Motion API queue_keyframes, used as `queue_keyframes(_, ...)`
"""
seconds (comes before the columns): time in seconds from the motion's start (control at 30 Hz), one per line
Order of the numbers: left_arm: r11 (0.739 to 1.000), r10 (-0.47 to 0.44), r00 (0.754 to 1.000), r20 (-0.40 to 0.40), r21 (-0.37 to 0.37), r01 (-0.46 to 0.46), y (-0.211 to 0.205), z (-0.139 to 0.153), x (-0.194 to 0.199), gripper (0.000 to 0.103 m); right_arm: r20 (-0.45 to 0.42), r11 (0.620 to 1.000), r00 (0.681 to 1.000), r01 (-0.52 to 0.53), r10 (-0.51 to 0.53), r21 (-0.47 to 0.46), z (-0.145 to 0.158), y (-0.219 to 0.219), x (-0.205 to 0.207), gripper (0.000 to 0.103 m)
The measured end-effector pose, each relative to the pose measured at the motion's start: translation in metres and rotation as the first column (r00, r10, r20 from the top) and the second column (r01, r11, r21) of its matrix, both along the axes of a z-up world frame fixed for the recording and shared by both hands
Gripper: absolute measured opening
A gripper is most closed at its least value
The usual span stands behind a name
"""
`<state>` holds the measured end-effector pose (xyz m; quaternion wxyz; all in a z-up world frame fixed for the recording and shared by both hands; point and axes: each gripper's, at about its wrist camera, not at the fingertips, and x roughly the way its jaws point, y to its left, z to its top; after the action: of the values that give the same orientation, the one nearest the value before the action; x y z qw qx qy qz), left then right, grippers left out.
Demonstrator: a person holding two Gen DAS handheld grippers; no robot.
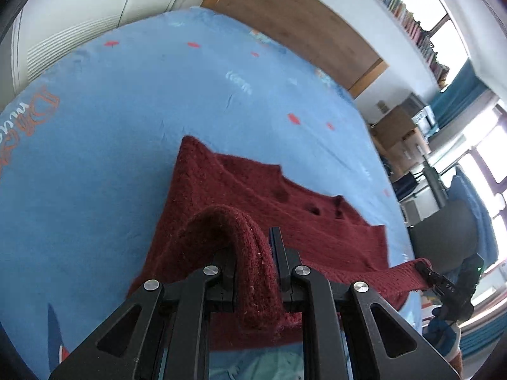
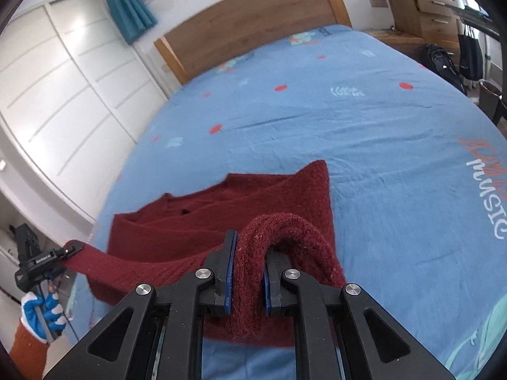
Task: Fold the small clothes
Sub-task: 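Lift the hem with both grippers and fold it over toward the collar, then open both grippers and lift them off the folded sweater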
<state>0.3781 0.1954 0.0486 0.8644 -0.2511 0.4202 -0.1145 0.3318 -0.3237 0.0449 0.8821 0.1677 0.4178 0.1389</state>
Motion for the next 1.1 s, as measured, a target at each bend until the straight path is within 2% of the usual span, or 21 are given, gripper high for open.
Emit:
queue_keyframes(0.2,0.998,0.034,0.997,-0.069,0.056,-0.030,-0.004,-0.033,0.024,0.013,-0.074,0.999,0.997,0.020,-0.023,-0.044,-0.032,0.005,0.027,0.016)
queue_keyframes(0.27,0.996,0.043,0.995,-0.094,0.076,-0.036,-0.002,-0.042,0.028,0.015,-0.103,0.999,0.994,0.020,-0.025,-0.048,-0.042,0.006,0.037,0.018)
queue_keyframes(0.3,0.997,0.044,0.994,-0.102,0.075,-0.037,0.001,-0.044,0.030,0.017,-0.114,0.998,0.993,0.029,-0.035,-0.056,-0.047,0.006,0.041,0.023)
queue_keyframes(0.37,0.998,0.048,0.992,-0.120,0.049,-0.043,0.005,-0.050,0.032,0.021,-0.128,0.998,0.991,0.042,-0.049,-0.053,-0.052,0.006,0.046,0.026)
queue_keyframes(0.5,0.997,0.051,0.990,-0.134,-0.046,-0.058,0.013,-0.050,0.034,0.046,-0.143,0.998,0.988,0.056,-0.059,-0.022,-0.060,0.004,0.054,0.044)
queue_keyframes(0.53,0.996,0.057,0.989,-0.133,-0.063,-0.066,0.015,-0.049,0.034,0.050,-0.138,0.998,0.989,0.059,-0.061,-0.017,-0.059,0.004,0.055,0.046)
queue_keyframes(0.67,0.994,0.074,0.988,-0.135,-0.076,-0.085,0.024,-0.041,0.034,0.054,-0.133,0.998,0.989,0.069,-0.069,-0.005,-0.055,0.005,0.058,0.056)
queue_keyframes(0.77,0.995,0.089,0.989,-0.119,-0.041,-0.094,0.030,-0.027,0.033,0.061,-0.128,0.997,0.989,0.075,-0.075,-0.001,-0.047,0.002,0.059,0.061)
queue_keyframes(0.8,0.995,0.098,0.989,-0.111,-0.016,-0.101,0.032,-0.022,0.032,0.067,-0.121,0.997,0.989,0.079,-0.080,-0.007,-0.044,0.001,0.058,0.064)
queue_keyframes(0.87,0.994,0.113,0.989,-0.094,0.016,-0.112,0.037,-0.013,0.029,0.067,-0.106,0.996,0.991,0.085,-0.087,-0.022,-0.037,-0.002,0.056,0.068)
queue_keyframes(0.97,0.990,0.134,0.989,-0.069,0.042,-0.132,0.042,-0.003,0.022,0.067,-0.076,0.994,0.992,0.094,-0.097,-0.050,-0.025,-0.007,0.049,0.068)
queue_keyframes(1.1,0.987,0.111,0.993,-0.030,0.122,-0.107,0.027,0.001,0.006,0.067,-0.005,0.986,0.999,0.051,-0.052,-0.158,-0.015,0.004,0.028,0.068)
